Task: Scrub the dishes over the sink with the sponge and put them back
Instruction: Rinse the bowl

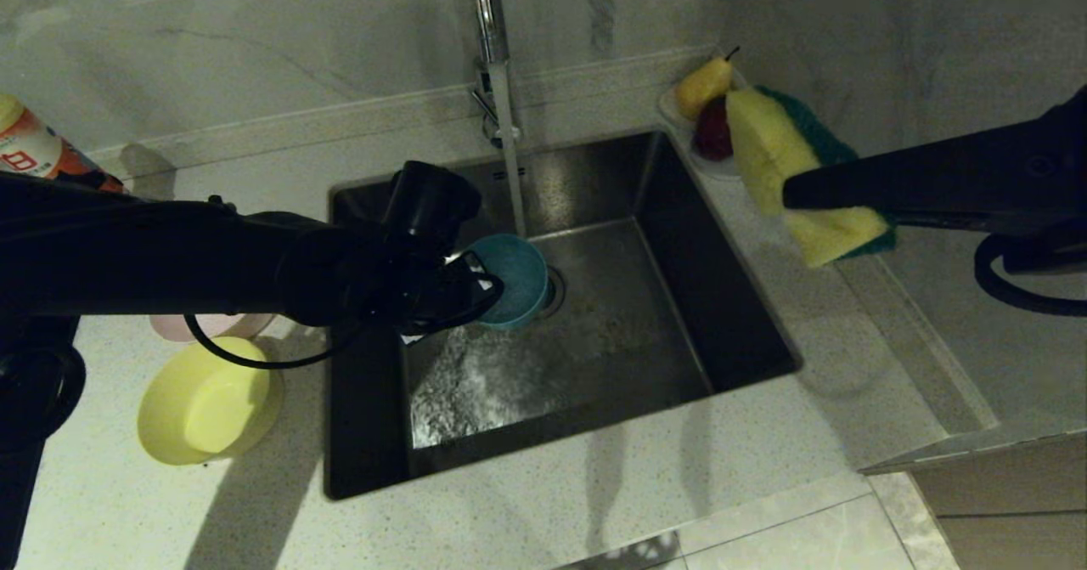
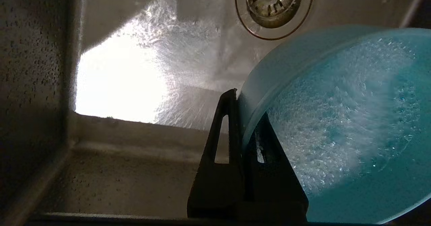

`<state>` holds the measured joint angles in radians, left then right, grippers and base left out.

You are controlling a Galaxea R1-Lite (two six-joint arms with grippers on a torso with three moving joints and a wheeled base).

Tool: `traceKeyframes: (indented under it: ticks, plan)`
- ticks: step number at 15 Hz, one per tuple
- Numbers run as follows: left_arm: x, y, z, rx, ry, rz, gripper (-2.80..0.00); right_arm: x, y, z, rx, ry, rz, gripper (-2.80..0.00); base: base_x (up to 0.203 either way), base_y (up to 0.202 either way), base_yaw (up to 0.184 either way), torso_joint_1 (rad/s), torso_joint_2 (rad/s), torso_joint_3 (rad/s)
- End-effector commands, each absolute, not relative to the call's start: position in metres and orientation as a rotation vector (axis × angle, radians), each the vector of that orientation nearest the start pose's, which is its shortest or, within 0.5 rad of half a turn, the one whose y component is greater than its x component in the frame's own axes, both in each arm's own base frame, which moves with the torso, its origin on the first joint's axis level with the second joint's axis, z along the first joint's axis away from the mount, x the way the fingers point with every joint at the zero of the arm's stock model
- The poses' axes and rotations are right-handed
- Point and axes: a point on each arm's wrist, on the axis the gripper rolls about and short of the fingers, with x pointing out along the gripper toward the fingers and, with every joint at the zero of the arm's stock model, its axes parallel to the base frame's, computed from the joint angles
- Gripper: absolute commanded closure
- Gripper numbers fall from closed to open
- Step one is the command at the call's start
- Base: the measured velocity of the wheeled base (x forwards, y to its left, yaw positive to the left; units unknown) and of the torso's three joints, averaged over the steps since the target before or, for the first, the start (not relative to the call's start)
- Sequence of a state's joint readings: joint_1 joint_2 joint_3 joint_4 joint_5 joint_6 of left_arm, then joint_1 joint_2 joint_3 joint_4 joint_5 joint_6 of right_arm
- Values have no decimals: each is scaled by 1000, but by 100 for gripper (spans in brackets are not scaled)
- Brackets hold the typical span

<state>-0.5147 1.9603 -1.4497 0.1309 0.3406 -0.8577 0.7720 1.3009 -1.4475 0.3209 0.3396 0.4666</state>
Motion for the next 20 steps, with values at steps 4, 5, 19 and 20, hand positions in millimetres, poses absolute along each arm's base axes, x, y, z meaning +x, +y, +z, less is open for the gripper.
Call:
traceKeyframes:
  ticks: [4, 5, 19, 20]
  plan:
    - [312, -167, 244, -574, 477, 60, 0, 125, 126, 361, 379, 467, 1013, 0, 0, 0, 0, 0, 0, 0]
    - [309, -165, 251, -553, 443, 54, 0, 125, 123, 359, 381, 476, 1023, 0, 0, 0, 0, 0, 0, 0]
    - [269, -139, 297, -268, -260, -8, 0, 137, 116, 342, 390, 528, 984, 0, 0, 0, 0, 0, 0, 0]
    - [267, -138, 299, -263, -309, -4, 0, 140, 117, 339, 392, 525, 983, 0, 0, 0, 0, 0, 0, 0]
